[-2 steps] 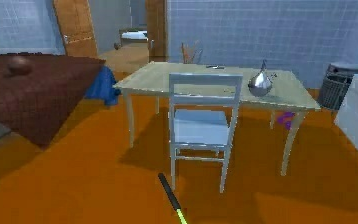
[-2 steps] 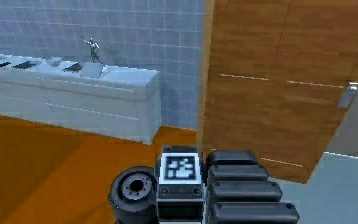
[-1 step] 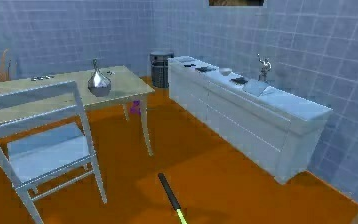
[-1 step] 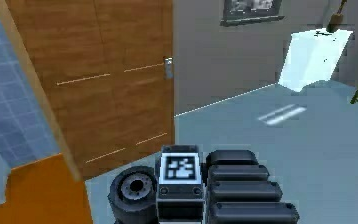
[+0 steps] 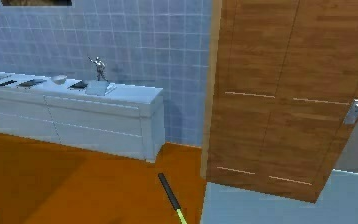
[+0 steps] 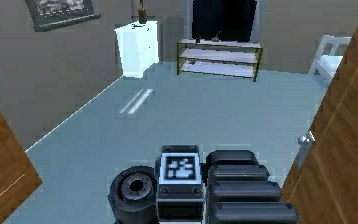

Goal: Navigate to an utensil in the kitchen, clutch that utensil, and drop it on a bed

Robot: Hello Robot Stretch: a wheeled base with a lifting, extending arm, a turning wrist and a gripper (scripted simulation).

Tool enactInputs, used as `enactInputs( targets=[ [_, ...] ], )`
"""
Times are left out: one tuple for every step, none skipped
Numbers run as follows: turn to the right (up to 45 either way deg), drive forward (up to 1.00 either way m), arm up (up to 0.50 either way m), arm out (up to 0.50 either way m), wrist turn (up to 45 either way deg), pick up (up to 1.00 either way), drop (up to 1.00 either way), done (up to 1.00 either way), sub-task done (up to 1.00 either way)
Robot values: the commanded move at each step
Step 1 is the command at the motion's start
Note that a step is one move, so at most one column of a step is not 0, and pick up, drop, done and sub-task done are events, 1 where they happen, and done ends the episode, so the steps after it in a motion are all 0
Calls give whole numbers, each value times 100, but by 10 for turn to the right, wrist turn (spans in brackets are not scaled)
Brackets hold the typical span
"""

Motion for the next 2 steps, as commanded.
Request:
enactInputs(
  targets=[
    [90,0,0,0,0,0,0,0,0],
    [0,5,0,0,0,0,0,0,0]
  ],
)
